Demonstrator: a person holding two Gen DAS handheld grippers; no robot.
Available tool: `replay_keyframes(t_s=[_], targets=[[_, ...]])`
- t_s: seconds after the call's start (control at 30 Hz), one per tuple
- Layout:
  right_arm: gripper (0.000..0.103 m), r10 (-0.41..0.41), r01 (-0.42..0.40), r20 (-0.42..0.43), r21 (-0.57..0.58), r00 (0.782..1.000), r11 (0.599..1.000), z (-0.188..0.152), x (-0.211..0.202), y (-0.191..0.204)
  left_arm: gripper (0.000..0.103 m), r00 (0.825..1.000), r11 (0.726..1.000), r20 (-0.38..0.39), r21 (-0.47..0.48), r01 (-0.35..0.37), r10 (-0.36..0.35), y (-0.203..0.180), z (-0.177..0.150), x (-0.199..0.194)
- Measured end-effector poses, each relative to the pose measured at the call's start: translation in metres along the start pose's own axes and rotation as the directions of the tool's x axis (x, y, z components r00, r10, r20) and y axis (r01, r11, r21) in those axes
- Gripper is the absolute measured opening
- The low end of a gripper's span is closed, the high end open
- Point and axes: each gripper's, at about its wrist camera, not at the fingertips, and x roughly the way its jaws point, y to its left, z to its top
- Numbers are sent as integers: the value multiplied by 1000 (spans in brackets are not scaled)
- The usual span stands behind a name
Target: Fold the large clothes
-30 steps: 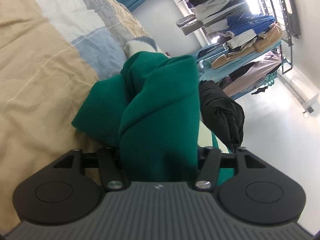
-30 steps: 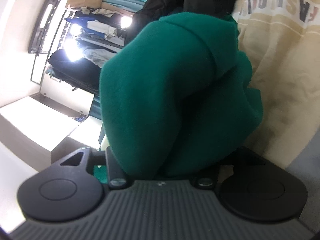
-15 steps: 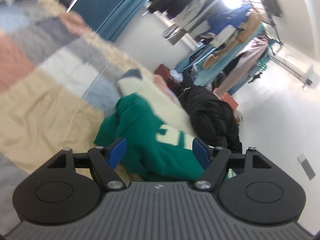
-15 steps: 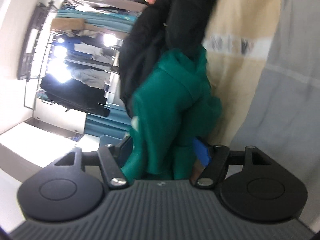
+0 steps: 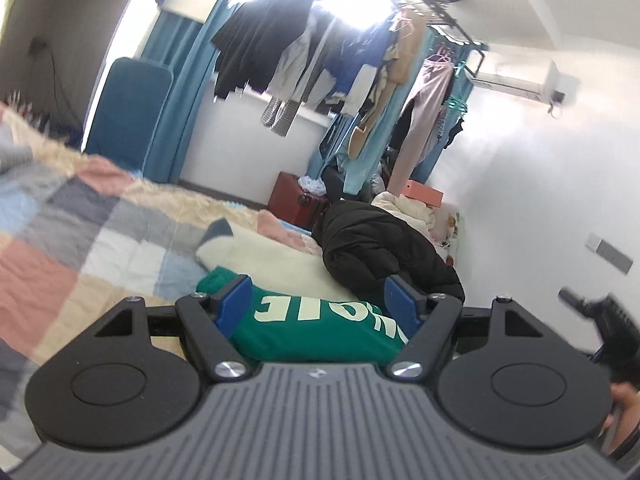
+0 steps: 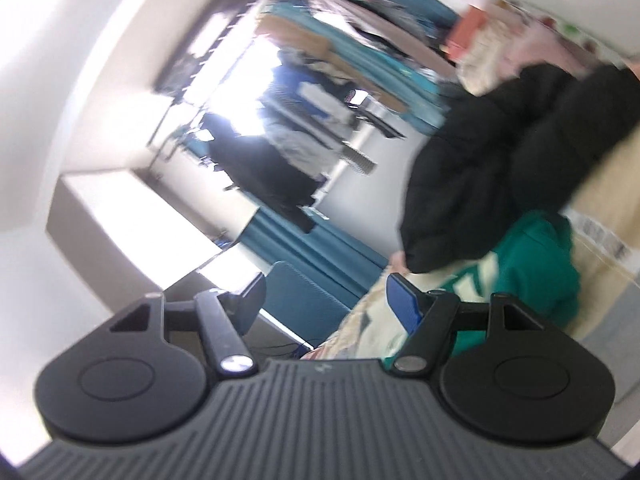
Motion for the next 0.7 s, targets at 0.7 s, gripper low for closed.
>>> replay_keyframes(t_s=[0.7], targets=[[70, -142, 83, -69, -533, 988, 842, -108, -64, 130, 77, 998, 974, 26, 219, -67, 62, -45, -35, -104]])
